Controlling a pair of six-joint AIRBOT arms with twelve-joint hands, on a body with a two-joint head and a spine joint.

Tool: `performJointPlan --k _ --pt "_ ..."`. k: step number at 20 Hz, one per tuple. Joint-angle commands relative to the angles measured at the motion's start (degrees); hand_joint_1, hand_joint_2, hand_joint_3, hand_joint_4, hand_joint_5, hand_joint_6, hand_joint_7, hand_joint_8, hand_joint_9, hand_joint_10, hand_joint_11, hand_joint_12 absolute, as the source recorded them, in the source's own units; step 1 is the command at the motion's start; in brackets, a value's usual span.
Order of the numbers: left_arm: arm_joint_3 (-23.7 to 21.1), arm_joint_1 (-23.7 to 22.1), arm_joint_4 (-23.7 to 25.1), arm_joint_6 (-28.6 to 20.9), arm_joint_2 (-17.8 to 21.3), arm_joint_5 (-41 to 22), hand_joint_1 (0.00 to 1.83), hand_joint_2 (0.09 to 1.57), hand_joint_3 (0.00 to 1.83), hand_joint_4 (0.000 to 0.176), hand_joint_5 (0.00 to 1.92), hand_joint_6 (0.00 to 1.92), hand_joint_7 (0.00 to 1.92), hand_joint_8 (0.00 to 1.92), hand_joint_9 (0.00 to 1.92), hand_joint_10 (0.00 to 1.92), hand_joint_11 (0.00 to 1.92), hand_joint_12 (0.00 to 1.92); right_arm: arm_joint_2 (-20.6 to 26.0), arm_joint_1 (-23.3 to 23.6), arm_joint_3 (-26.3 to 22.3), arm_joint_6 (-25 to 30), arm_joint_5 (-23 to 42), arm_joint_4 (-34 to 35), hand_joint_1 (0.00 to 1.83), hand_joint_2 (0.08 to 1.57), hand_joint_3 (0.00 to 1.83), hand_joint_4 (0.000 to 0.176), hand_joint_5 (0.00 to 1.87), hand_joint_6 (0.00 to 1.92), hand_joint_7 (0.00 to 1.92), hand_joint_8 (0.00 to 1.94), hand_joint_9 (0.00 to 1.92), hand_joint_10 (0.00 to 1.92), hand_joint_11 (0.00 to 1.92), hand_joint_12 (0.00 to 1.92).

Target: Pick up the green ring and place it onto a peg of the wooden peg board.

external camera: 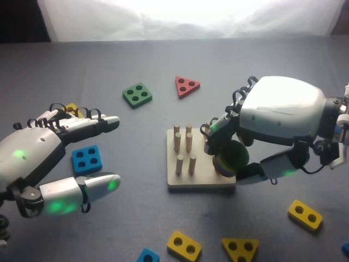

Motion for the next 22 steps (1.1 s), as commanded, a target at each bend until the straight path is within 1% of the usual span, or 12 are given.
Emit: performJointPlan --k 1,2,3,4,6,12,13,14,16,18,20,22 --pt "0.1 -0.5 1.1 -0.5 -0.3 -7.3 0.48 1.11 0.00 0.053 0.42 0.00 0.38 0.00 0.38 0.00 0.00 0.99 -0.3 1.0 0.1 0.3 6.9 1.7 1.26 1.04 0.00 0.000 1.04 0.93 1.28 0.47 1.28 0.50 1.06 1.02" --pt "0.1 -0.5 1.1 -0.5 -0.3 -7.3 0.48 1.11 0.00 0.053 0.42 0.00 0.38 0.00 0.38 0.00 0.00 0.99 -0.3 1.1 0.1 0.3 6.9 1.7 1.26 1.04 0.00 0.000 1.04 0.93 1.28 0.47 1.28 0.50 1.06 1.02" --pt "0.1 -0.5 1.1 -0.5 -0.3 -7.3 0.47 1.11 0.00 0.055 0.41 0.00 0.36 0.00 0.37 0.00 0.00 0.95 -0.4 1.2 0.2 0.3 7.1 1.9 1.37 1.04 0.02 0.000 0.98 0.93 1.18 0.57 1.18 0.83 1.05 1.05" --pt "0.1 -0.5 1.1 -0.5 -0.3 -7.3 0.49 1.11 0.00 0.049 0.41 0.00 0.36 0.00 0.37 0.00 0.00 0.96 -0.6 1.2 0.4 0.3 7.4 2.2 1.39 1.06 0.01 0.000 0.95 0.97 1.12 0.65 1.13 0.96 1.03 1.09" --pt "0.1 -0.5 1.0 -0.5 -0.3 -7.3 0.50 1.11 0.00 0.049 0.42 0.00 0.37 0.00 0.37 0.00 0.00 1.00 -1.2 1.5 0.8 0.3 7.8 2.7 1.26 1.06 0.00 0.000 1.01 0.91 1.17 0.74 1.17 0.76 1.01 1.15" --pt "0.1 -0.4 1.1 -0.5 -0.3 -7.3 0.49 1.11 0.00 0.066 0.40 0.00 0.35 0.00 0.35 0.00 0.00 0.91 -2.0 1.6 1.3 0.3 7.7 2.7 1.26 1.05 0.00 0.000 1.04 0.86 1.19 0.71 1.23 0.62 1.03 1.11" --pt "0.2 -0.4 1.1 -0.5 -0.3 -7.3 0.49 1.11 0.00 0.068 0.40 0.00 0.35 0.00 0.35 0.00 0.00 0.90 -2.2 1.6 1.5 0.3 7.7 2.7 1.26 1.06 0.00 0.000 1.04 0.85 1.18 0.72 1.23 0.61 1.03 1.11" --pt "0.2 -0.4 1.1 -0.5 -0.3 -7.3 0.49 1.12 0.00 0.054 0.41 0.00 0.36 0.00 0.36 0.00 0.00 0.95 -2.4 1.6 1.7 0.3 7.7 2.7 1.25 1.06 0.00 0.000 1.03 0.88 1.17 0.75 1.22 0.59 1.03 1.12" --pt "0.2 -0.4 1.1 -0.5 -0.3 -7.3 0.46 1.12 0.00 0.062 0.40 0.00 0.36 0.00 0.36 0.00 0.00 0.96 -2.5 1.7 1.8 0.3 7.7 2.7 1.26 1.06 0.00 0.000 1.03 0.89 1.19 0.70 1.23 0.58 1.02 1.13" --pt "0.2 -0.4 1.1 -0.6 -0.3 -7.3 0.48 1.11 0.00 0.062 0.40 0.00 0.36 0.00 0.36 0.00 0.00 0.99 -2.7 1.7 2.1 0.3 7.7 3.0 1.26 1.06 0.00 0.000 1.05 0.76 1.14 0.88 1.19 0.77 1.01 1.32" --pt "0.2 -0.4 1.1 -0.6 -0.3 -7.3 0.55 1.10 0.00 0.073 0.40 0.00 0.36 0.00 0.35 0.00 0.00 0.99 -3.0 1.6 2.8 0.3 7.7 4.2 1.27 1.05 0.00 0.000 1.05 0.78 1.19 0.77 1.17 0.80 0.97 1.25" --pt "0.3 -0.4 1.1 -0.6 -0.3 -7.3 0.56 1.09 0.00 0.084 0.40 0.00 0.35 0.00 0.34 0.00 0.00 0.97 -3.2 1.6 3.1 0.3 7.0 4.4 1.27 1.06 0.00 0.000 1.03 0.80 1.18 0.83 1.13 0.96 0.97 1.33"
